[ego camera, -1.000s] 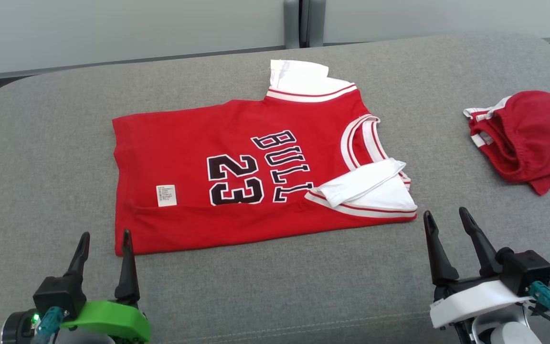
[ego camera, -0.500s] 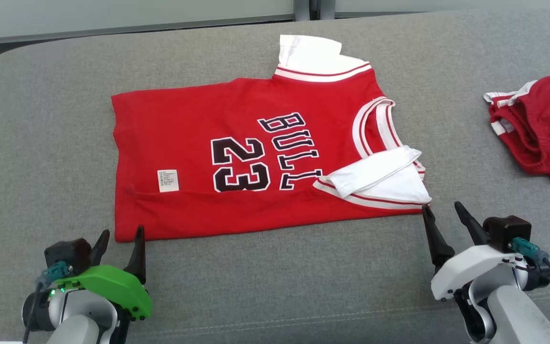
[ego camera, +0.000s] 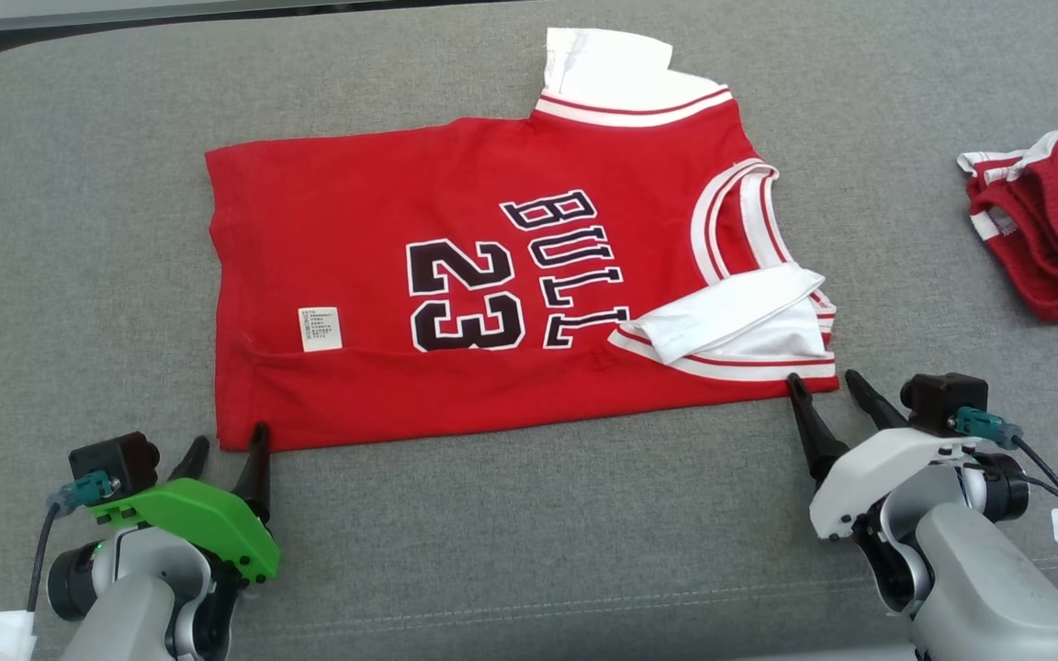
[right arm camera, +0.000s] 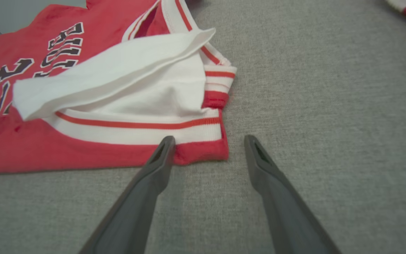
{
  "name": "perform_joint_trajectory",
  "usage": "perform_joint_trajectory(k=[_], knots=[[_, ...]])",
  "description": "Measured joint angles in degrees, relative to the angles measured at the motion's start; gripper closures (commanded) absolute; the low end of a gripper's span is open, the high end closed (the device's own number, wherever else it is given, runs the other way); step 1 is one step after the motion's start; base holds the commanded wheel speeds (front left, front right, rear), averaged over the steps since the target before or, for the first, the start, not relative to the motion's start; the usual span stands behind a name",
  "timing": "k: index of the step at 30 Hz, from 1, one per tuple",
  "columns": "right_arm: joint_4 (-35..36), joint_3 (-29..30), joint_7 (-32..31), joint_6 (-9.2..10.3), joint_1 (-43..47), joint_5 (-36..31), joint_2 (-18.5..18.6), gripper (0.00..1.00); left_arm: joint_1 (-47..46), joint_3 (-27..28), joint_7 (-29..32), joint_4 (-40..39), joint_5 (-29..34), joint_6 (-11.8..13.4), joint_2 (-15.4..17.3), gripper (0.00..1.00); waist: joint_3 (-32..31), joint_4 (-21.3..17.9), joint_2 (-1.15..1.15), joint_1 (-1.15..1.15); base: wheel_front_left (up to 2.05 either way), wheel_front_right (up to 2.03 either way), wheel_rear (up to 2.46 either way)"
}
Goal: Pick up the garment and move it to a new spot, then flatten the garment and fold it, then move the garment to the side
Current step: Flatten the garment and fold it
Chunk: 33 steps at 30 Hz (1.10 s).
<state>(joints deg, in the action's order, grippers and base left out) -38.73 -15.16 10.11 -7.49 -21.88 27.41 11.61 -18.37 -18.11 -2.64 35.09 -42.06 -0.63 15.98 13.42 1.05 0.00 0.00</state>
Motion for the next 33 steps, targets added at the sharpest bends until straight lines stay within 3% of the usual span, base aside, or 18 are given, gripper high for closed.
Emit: perform_joint_trajectory(k=[1,2,3,4,5,6,15,21,33], knots=[[-0.4,-0.5,0.1,0.00,-0.5,0.5,0.1,0.00,-0.3,0.0,0.1,0.4,-0.3,-0.5,-0.1,0.00,0.1,0.0,0.00,0.00,0.00,0.00,0.00],[-0.9,-1.1,0.0,0.00,-0.9,1.3,0.1,0.06,-0.6,0.0,0.0,0.7,-0.5,-0.8,-0.3,0.02,0.3,0.1,0.00,0.00,0.00,0.00,0.00],[-1.1,-1.6,0.0,0.00,-1.2,1.7,0.2,0.29,-0.9,0.0,0.1,1.0,-0.8,-1.2,-0.4,0.34,0.4,0.1,0.00,0.00,0.00,0.00,0.00],[-1.5,-2.1,0.0,0.00,-1.6,2.2,0.4,0.63,-1.1,-0.1,0.3,1.5,-1.0,-1.6,-0.4,0.59,0.4,0.1,0.00,0.00,0.00,0.00,0.00],[-1.8,-2.5,0.1,-0.01,-1.9,2.9,0.4,1.00,-1.3,-0.1,0.3,1.8,-1.0,-1.9,-0.4,0.90,0.4,0.1,0.00,0.00,0.00,0.00,0.00],[-2.1,-3.0,0.0,-0.01,-2.1,3.6,0.4,1.00,-1.4,0.0,0.3,2.0,-1.3,-2.2,-0.5,1.00,0.4,0.1,0.00,0.00,0.00,0.00,0.00],[-0.7,-6.3,2.0,-0.05,-1.5,8.4,1.9,1.00,-1.1,0.3,0.5,1.7,-3.8,-4.0,-0.6,1.00,0.1,0.1,0.00,0.00,0.00,0.00,0.00],[5.1,-6.2,3.2,-0.05,3.2,11.2,3.7,1.00,2.3,1.1,2.1,-3.3,-5.7,-4.3,0.4,1.00,-0.6,0.2,0.00,0.00,0.00,0.00,0.00],[16.3,-0.8,1.5,-0.05,14.8,10.6,3.4,1.00,10.7,2.0,6.0,-14.7,-7.8,-0.6,3.2,1.00,-1.6,-0.1,0.00,0.00,0.00,0.00,0.00]])
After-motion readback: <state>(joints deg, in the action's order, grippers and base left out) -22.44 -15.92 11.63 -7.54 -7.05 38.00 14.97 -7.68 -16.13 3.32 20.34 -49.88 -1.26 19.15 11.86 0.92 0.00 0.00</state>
